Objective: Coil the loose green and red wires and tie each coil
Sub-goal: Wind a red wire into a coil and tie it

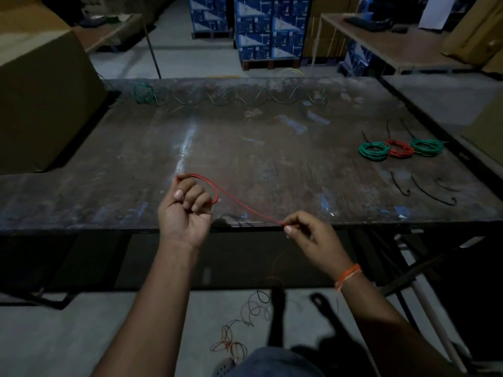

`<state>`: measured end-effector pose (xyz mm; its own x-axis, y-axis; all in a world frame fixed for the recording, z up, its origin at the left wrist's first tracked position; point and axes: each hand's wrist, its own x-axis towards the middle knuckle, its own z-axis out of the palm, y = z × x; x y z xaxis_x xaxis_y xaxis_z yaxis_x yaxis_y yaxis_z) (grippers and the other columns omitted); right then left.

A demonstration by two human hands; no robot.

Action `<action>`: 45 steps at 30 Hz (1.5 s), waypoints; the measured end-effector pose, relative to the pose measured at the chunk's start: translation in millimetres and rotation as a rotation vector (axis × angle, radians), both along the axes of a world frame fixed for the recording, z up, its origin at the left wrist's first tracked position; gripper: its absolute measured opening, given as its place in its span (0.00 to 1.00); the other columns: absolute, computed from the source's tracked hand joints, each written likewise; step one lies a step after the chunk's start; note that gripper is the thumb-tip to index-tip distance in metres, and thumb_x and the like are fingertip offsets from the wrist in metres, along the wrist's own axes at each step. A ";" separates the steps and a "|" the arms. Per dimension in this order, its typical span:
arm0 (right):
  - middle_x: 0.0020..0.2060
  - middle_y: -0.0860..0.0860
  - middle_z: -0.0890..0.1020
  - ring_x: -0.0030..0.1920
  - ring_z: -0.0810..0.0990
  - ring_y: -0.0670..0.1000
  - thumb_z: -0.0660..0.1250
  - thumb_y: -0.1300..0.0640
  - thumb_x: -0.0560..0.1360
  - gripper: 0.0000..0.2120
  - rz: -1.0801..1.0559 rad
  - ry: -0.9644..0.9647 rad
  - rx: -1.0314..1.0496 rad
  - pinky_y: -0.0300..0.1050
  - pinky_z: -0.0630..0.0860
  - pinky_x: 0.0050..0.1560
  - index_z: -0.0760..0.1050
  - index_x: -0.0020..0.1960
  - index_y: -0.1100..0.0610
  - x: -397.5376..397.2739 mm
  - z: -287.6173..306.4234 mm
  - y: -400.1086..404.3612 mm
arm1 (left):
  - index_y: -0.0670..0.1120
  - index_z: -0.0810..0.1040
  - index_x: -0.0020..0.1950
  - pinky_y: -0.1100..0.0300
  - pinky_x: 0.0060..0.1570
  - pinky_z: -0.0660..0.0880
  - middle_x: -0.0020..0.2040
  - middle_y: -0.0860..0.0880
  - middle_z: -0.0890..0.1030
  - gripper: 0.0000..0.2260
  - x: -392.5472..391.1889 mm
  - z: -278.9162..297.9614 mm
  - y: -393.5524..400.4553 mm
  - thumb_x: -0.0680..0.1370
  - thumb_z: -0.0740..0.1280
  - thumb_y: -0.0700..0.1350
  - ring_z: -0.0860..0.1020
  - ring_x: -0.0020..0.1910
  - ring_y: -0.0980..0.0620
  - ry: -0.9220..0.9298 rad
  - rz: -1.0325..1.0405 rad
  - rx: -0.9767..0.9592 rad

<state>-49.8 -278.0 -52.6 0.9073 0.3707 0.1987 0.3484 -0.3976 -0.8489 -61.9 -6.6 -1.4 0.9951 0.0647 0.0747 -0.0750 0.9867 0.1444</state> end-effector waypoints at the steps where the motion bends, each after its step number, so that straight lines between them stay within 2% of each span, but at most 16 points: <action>1: 0.41 0.46 0.82 0.45 0.81 0.45 0.69 0.61 0.80 0.05 0.022 -0.055 -0.020 0.44 0.78 0.47 0.80 0.51 0.52 -0.6 5.5 1.8 | 0.44 0.74 0.47 0.65 0.22 0.63 0.28 0.54 0.69 0.08 2.6 3.0 -2.0 0.83 0.58 0.42 0.65 0.23 0.58 0.047 0.054 0.077; 4: 0.42 0.45 0.81 0.46 0.80 0.45 0.69 0.61 0.79 0.04 0.110 -0.233 -0.045 0.39 0.75 0.47 0.82 0.51 0.56 -3.9 27.7 16.2 | 0.45 0.72 0.47 0.68 0.25 0.66 0.29 0.52 0.72 0.11 11.4 7.0 -21.9 0.86 0.54 0.43 0.68 0.24 0.59 0.221 0.264 0.515; 7: 0.40 0.40 0.76 0.44 0.77 0.40 0.69 0.62 0.79 0.04 0.151 -0.397 -0.038 0.33 0.70 0.46 0.83 0.51 0.58 -4.4 54.3 32.3 | 0.42 0.70 0.49 0.65 0.27 0.73 0.29 0.49 0.79 0.11 10.2 4.2 -43.2 0.87 0.52 0.42 0.75 0.25 0.55 0.219 0.309 0.944; 10: 0.39 0.39 0.74 0.42 0.74 0.38 0.70 0.63 0.79 0.04 0.126 -0.495 -0.023 0.31 0.67 0.45 0.84 0.51 0.59 2.1 75.5 41.8 | 0.41 0.69 0.49 0.61 0.26 0.74 0.27 0.48 0.78 0.12 2.8 -1.9 -53.3 0.87 0.51 0.42 0.75 0.23 0.53 0.135 0.220 1.175; 12: 0.39 0.44 0.76 0.41 0.75 0.42 0.71 0.63 0.78 0.04 0.117 -0.526 -0.025 0.33 0.69 0.44 0.84 0.51 0.59 7.9 85.0 45.5 | 0.41 0.70 0.47 0.63 0.23 0.67 0.25 0.49 0.71 0.13 0.0 -4.5 -55.5 0.87 0.52 0.42 0.68 0.21 0.53 0.063 0.164 1.247; 16: 0.40 0.49 0.80 0.41 0.78 0.46 0.72 0.62 0.78 0.02 0.085 -0.501 -0.003 0.39 0.73 0.43 0.83 0.50 0.58 16.7 92.6 49.1 | 0.45 0.74 0.42 0.68 0.22 0.58 0.26 0.50 0.61 0.13 -0.3 -1.4 -53.2 0.84 0.57 0.45 0.57 0.22 0.57 0.010 0.002 1.159; 20: 0.41 0.49 0.79 0.43 0.78 0.46 0.73 0.62 0.76 0.01 0.037 -0.421 0.074 0.33 0.70 0.44 0.82 0.48 0.58 17.7 93.4 50.0 | 0.40 0.74 0.44 0.69 0.22 0.55 0.27 0.51 0.62 0.13 -5.4 5.3 -54.3 0.82 0.59 0.47 0.57 0.23 0.59 -0.004 -0.070 1.077; 22: 0.42 0.49 0.78 0.44 0.78 0.46 0.74 0.62 0.76 0.02 0.020 -0.384 0.090 0.33 0.71 0.44 0.81 0.47 0.58 18.2 91.6 49.5 | 0.40 0.75 0.44 0.67 0.24 0.54 0.27 0.51 0.62 0.14 -8.1 6.0 -55.1 0.82 0.59 0.48 0.57 0.24 0.58 0.005 -0.093 1.042; 25: 0.45 0.50 0.80 0.48 0.80 0.48 0.74 0.61 0.75 0.03 0.025 -0.311 0.129 0.44 0.78 0.48 0.80 0.46 0.56 19.8 84.2 47.3 | 0.40 0.76 0.43 0.64 0.25 0.52 0.27 0.52 0.61 0.15 -11.0 7.9 -56.1 0.82 0.58 0.48 0.56 0.25 0.57 -0.014 -0.146 0.983; 27: 0.46 0.51 0.82 0.50 0.81 0.49 0.72 0.60 0.77 0.03 0.048 -0.194 0.178 0.49 0.80 0.50 0.79 0.48 0.56 19.3 79.9 45.7 | 0.41 0.75 0.43 0.63 0.25 0.50 0.27 0.52 0.61 0.14 -12.8 9.9 -56.3 0.83 0.58 0.47 0.54 0.25 0.57 -0.014 -0.176 0.954; 29: 0.44 0.53 0.83 0.46 0.82 0.47 0.71 0.61 0.79 0.02 0.091 -0.059 0.253 0.44 0.79 0.44 0.78 0.49 0.59 16.5 78.3 44.8 | 0.42 0.73 0.42 0.66 0.23 0.52 0.27 0.53 0.61 0.12 -14.8 12.2 -56.7 0.82 0.59 0.47 0.56 0.24 0.59 -0.019 -0.208 0.914; 32: 0.38 0.52 0.80 0.40 0.79 0.45 0.70 0.66 0.79 0.03 0.134 -0.006 0.333 0.36 0.75 0.40 0.76 0.48 0.64 12.7 78.2 43.2 | 0.43 0.71 0.41 0.68 0.22 0.57 0.26 0.54 0.61 0.11 -18.6 12.6 -59.2 0.81 0.57 0.46 0.57 0.23 0.60 -0.038 -0.259 0.876; 35: 0.38 0.53 0.80 0.39 0.79 0.46 0.70 0.67 0.78 0.03 0.145 0.007 0.398 0.38 0.76 0.42 0.76 0.47 0.65 9.9 77.6 42.4 | 0.43 0.70 0.42 0.66 0.23 0.57 0.25 0.54 0.61 0.11 -21.1 12.8 -60.0 0.83 0.55 0.45 0.57 0.22 0.59 -0.069 -0.304 0.860; 38: 0.39 0.55 0.80 0.40 0.79 0.47 0.70 0.67 0.78 0.03 0.127 0.020 0.454 0.39 0.76 0.43 0.76 0.47 0.64 7.7 74.1 43.3 | 0.43 0.71 0.42 0.65 0.24 0.52 0.26 0.55 0.61 0.11 -21.5 13.9 -61.9 0.81 0.56 0.45 0.54 0.23 0.58 -0.073 -0.317 0.831; 42: 0.40 0.53 0.80 0.40 0.78 0.45 0.67 0.65 0.80 0.02 0.107 0.045 0.452 0.38 0.76 0.43 0.76 0.52 0.65 4.8 63.8 44.4 | 0.45 0.70 0.41 0.63 0.23 0.50 0.26 0.56 0.58 0.10 -22.8 12.2 -67.4 0.81 0.57 0.47 0.52 0.23 0.58 -0.050 -0.327 0.670; 45: 0.39 0.52 0.80 0.39 0.79 0.45 0.66 0.64 0.81 0.02 0.092 0.113 0.454 0.41 0.78 0.43 0.76 0.53 0.60 1.2 52.2 42.4 | 0.46 0.71 0.41 0.64 0.23 0.49 0.26 0.55 0.56 0.12 -23.8 10.2 -69.1 0.81 0.56 0.47 0.51 0.22 0.58 -0.012 -0.352 0.600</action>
<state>-48.6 -235.6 -0.4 0.8998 0.3495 0.2614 0.2605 0.0504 -0.9642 -85.6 -75.7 8.8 0.9482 -0.3176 0.0076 0.2299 0.7023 0.6738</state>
